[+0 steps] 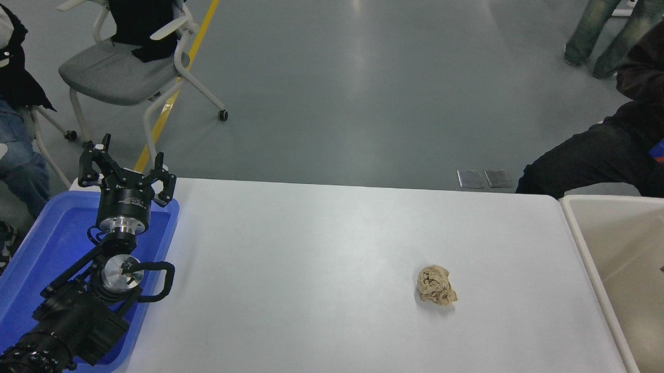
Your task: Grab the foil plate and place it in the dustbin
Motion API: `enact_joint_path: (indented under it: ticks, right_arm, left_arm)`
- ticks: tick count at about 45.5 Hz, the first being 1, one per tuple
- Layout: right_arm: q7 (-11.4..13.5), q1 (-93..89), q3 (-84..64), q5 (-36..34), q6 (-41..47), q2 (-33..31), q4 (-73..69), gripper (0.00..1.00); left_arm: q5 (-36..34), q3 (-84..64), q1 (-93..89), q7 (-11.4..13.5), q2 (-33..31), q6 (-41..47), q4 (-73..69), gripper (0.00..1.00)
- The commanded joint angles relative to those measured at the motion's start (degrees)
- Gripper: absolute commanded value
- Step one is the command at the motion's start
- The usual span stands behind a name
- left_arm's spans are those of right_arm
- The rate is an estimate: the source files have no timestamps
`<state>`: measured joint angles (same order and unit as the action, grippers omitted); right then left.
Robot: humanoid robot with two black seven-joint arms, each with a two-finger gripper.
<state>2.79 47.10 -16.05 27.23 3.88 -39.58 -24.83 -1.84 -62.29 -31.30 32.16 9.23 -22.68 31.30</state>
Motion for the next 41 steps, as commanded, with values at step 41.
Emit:
enact_joint_path:
  ticks: [41]
  right_arm:
    - [-0.33,89.74,-48.38,-23.79,41.12,21.82,-66.58,1.0]
  left_arm:
    - [-0.09,0.06,0.1,0.01,0.0,0.0,-0.01,0.99]
